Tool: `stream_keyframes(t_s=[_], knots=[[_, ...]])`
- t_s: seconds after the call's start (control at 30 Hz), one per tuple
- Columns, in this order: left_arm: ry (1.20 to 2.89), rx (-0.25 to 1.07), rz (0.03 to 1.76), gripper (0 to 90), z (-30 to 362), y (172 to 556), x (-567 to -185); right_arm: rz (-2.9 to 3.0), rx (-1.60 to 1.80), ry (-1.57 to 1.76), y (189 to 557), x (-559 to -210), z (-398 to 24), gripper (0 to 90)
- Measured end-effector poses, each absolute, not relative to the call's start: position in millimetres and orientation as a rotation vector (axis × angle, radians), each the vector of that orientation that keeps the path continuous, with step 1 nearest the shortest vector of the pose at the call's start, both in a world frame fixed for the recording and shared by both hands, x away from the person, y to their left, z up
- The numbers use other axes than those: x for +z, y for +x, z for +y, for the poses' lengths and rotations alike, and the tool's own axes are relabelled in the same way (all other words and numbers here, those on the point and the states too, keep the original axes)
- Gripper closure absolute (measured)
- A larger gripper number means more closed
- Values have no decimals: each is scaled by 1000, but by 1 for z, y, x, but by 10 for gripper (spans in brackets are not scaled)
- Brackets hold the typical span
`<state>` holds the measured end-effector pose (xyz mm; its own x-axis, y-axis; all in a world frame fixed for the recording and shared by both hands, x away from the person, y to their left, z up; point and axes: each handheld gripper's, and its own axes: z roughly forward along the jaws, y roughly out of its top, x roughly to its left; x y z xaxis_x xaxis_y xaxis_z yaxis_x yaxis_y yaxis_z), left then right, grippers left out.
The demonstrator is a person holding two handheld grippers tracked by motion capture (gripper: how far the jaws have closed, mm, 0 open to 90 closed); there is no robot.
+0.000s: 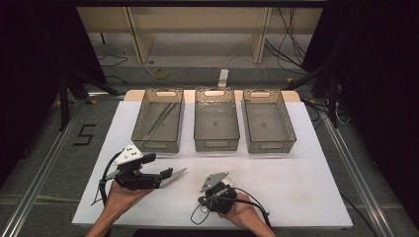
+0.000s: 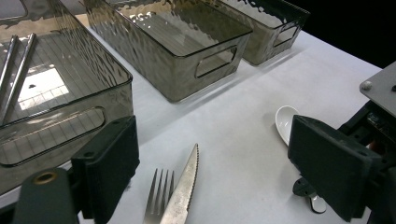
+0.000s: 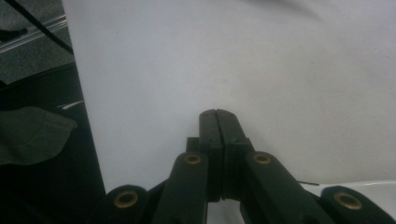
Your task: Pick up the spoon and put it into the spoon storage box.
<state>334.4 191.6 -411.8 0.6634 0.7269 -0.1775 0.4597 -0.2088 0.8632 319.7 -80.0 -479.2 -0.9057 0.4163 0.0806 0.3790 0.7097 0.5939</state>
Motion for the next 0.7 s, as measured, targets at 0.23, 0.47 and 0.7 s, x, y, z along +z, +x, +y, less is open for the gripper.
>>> stream_keyframes(t_s=[0.23, 0.47, 0.7], knots=[[1857, 324, 934, 159, 191, 334, -412, 2894, 922, 695, 316, -476, -85, 900], [1854, 326, 935, 159, 191, 335, -411, 2922, 807, 704, 311, -471, -107, 900], [1853, 329, 944, 159, 191, 335, -411, 2912, 695, 744, 315, -467, -135, 900]])
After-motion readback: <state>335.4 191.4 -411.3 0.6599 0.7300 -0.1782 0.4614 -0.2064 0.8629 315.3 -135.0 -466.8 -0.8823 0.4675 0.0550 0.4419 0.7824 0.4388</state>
